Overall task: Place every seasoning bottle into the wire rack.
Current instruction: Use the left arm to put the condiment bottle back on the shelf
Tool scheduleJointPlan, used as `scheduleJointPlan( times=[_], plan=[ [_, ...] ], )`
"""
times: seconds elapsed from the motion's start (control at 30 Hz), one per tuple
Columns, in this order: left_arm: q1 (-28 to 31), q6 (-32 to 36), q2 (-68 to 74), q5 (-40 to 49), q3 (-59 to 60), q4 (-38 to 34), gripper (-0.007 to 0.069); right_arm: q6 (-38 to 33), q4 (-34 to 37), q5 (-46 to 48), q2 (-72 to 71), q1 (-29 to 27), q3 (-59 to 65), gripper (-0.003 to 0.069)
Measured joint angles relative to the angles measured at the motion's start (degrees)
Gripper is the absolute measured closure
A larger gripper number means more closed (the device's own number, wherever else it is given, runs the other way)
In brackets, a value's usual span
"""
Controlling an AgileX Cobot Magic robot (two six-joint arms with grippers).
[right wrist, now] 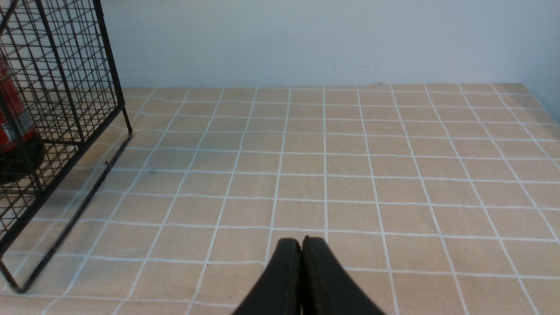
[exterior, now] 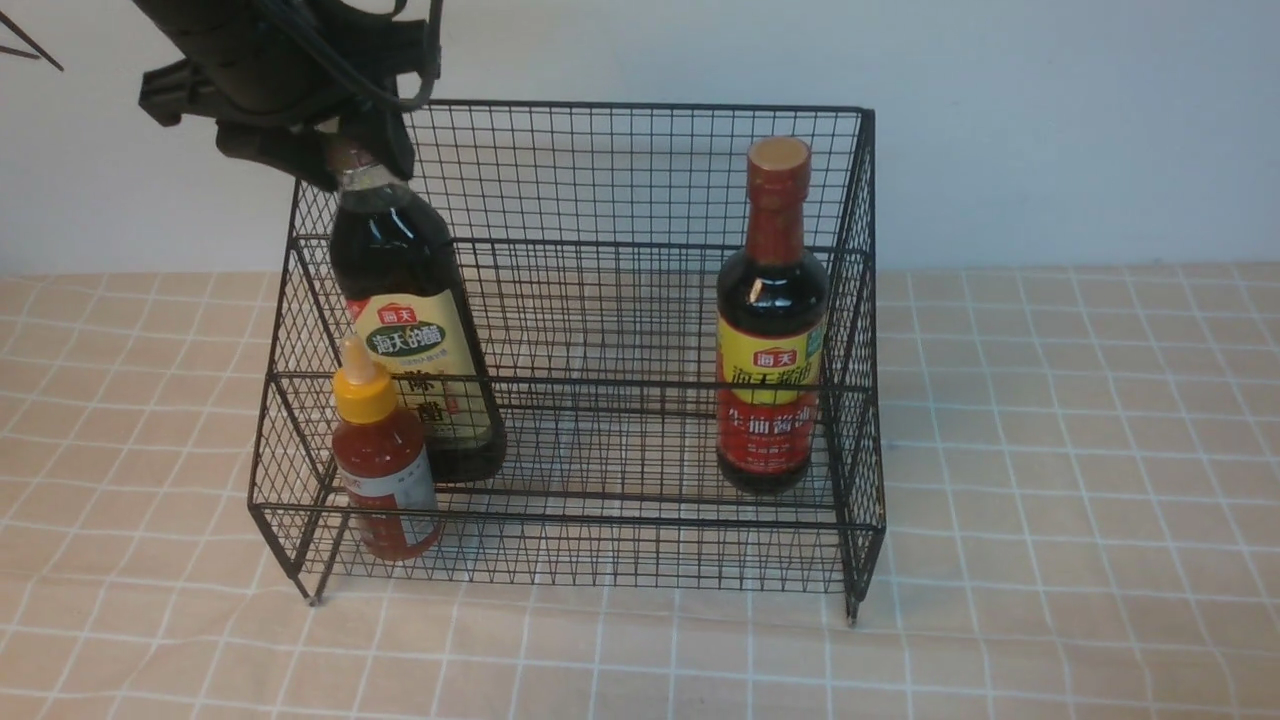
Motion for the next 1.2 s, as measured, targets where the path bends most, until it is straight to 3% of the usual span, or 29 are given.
scheduleJointPlan(
  times=[0.6, 0.7, 0.9, 1.2],
  plan=[
    [-0.05, 2.54, -7.03, -0.33, -0.18, -0.49, 0.0262, 0.00, 0.00, 0.00, 0.00, 0.00, 0.00, 0.0673],
    [-0.05, 3.05, -8.26, -0.33, -0.18, -0.62, 0.0335, 0.00, 0.00, 0.00, 0.00, 0.00, 0.00, 0.0673],
    [-0.05, 6.91, -14.35, -0.32, 0.53, -0.94, 0.0597, 0.00, 0.00, 0.00, 0.00, 0.00, 0.00, 0.0673],
    [-0.46, 10.58, -27.23, -0.32, 19.12, -1.53, 0.0631, 0.00, 0.00, 0.00, 0.00, 0.00, 0.00, 0.0673]
  ],
)
